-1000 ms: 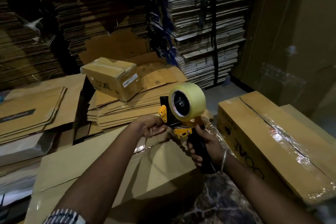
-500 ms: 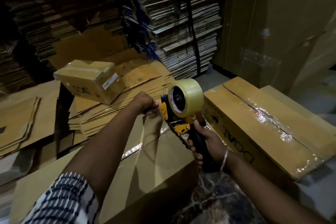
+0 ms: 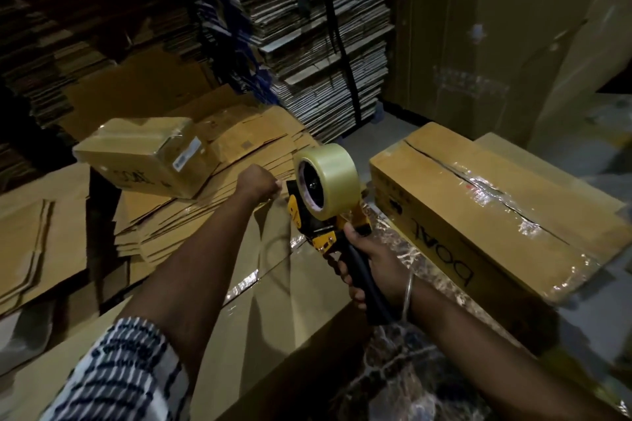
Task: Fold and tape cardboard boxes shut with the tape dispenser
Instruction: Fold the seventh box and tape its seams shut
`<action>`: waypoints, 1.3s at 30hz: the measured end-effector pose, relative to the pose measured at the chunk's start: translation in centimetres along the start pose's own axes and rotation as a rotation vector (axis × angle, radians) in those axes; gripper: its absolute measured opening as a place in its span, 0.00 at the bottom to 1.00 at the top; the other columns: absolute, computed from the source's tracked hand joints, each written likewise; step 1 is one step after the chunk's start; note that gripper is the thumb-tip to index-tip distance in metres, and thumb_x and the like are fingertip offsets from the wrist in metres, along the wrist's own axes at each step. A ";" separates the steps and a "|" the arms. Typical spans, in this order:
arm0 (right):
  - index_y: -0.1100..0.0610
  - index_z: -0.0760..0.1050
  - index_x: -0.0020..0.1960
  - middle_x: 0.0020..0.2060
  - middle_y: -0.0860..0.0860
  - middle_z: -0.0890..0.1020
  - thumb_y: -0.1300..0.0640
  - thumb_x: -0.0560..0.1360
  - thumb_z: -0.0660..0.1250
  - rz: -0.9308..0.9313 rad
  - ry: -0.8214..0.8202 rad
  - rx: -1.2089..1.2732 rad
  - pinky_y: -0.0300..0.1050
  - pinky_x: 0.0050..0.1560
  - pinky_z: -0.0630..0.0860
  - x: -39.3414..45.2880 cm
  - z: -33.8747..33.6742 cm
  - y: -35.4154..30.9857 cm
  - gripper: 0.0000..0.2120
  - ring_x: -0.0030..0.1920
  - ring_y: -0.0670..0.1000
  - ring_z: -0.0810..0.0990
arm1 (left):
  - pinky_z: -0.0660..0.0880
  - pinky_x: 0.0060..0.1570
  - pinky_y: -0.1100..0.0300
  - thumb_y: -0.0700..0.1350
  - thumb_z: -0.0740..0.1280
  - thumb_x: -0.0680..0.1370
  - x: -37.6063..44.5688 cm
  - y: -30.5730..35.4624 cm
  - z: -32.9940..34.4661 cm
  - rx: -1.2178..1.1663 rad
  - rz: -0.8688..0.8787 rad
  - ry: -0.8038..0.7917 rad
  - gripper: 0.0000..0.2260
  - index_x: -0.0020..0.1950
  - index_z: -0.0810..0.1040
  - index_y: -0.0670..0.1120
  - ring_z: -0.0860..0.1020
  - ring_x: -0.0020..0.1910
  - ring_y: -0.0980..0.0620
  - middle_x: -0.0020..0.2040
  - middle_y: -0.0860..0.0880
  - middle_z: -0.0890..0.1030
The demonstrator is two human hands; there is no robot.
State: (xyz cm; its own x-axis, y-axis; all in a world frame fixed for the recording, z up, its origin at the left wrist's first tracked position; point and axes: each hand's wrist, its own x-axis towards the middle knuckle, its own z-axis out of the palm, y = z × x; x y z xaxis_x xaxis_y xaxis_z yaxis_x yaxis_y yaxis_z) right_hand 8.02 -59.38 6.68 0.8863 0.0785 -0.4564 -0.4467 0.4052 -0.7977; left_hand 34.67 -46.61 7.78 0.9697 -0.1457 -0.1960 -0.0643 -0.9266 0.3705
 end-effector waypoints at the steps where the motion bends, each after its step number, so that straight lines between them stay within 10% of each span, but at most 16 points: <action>1: 0.58 0.73 0.34 0.27 0.52 0.70 0.30 0.72 0.58 -0.002 0.000 0.005 0.37 0.22 0.65 0.0 0.0 -0.1 0.31 0.20 0.50 0.67 | 0.75 0.38 0.58 0.47 0.69 0.79 -0.1 0.1 -0.1 0.001 0.008 0.024 0.12 0.40 0.85 0.41 0.84 0.41 0.46 0.40 0.45 0.85; 27: 0.59 0.71 0.35 0.28 0.52 0.70 0.29 0.74 0.56 0.042 -0.033 -0.053 0.38 0.23 0.65 2.4 0.9 -0.4 0.32 0.21 0.50 0.67 | 0.69 0.33 0.59 0.46 0.66 0.76 0.6 -2.7 0.4 0.235 -0.005 0.045 0.10 0.47 0.83 0.41 0.76 0.39 0.47 0.45 0.42 0.81; 31: 0.59 0.71 0.35 0.28 0.52 0.70 0.28 0.70 0.58 0.066 -0.058 -0.036 0.38 0.22 0.65 2.9 0.6 -0.3 0.32 0.21 0.50 0.67 | 0.74 0.50 0.52 0.52 0.55 0.85 -0.5 -4.5 1.2 0.140 0.023 0.062 0.19 0.57 0.80 0.41 0.78 0.56 0.39 0.56 0.36 0.79; 35: 0.59 0.71 0.35 0.28 0.53 0.70 0.28 0.69 0.60 0.055 -0.071 -0.031 0.38 0.22 0.64 3.7 0.7 -0.6 0.32 0.21 0.50 0.67 | 0.66 0.41 0.55 0.54 0.54 0.85 -1.0 -6.7 2.9 -0.034 0.080 0.249 0.24 0.45 0.80 0.38 0.79 0.49 0.35 0.47 0.34 0.81; 39: 0.59 0.71 0.35 0.28 0.53 0.70 0.27 0.67 0.61 0.067 -0.072 -0.059 0.38 0.22 0.64 4.8 1.5 -1.1 0.32 0.21 0.50 0.66 | 0.71 0.49 0.55 0.56 0.57 0.84 -1.3 -7.6 2.4 -0.235 0.109 0.316 0.21 0.57 0.83 0.42 0.80 0.53 0.41 0.54 0.40 0.84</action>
State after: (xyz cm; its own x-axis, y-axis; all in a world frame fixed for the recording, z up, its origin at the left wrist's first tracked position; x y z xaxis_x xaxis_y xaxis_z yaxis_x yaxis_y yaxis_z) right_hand 12.96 -58.12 5.99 0.8600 0.1700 -0.4812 -0.5094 0.3430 -0.7892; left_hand 33.31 -40.22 3.00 0.9873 -0.0906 0.1308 -0.1502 -0.8018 0.5784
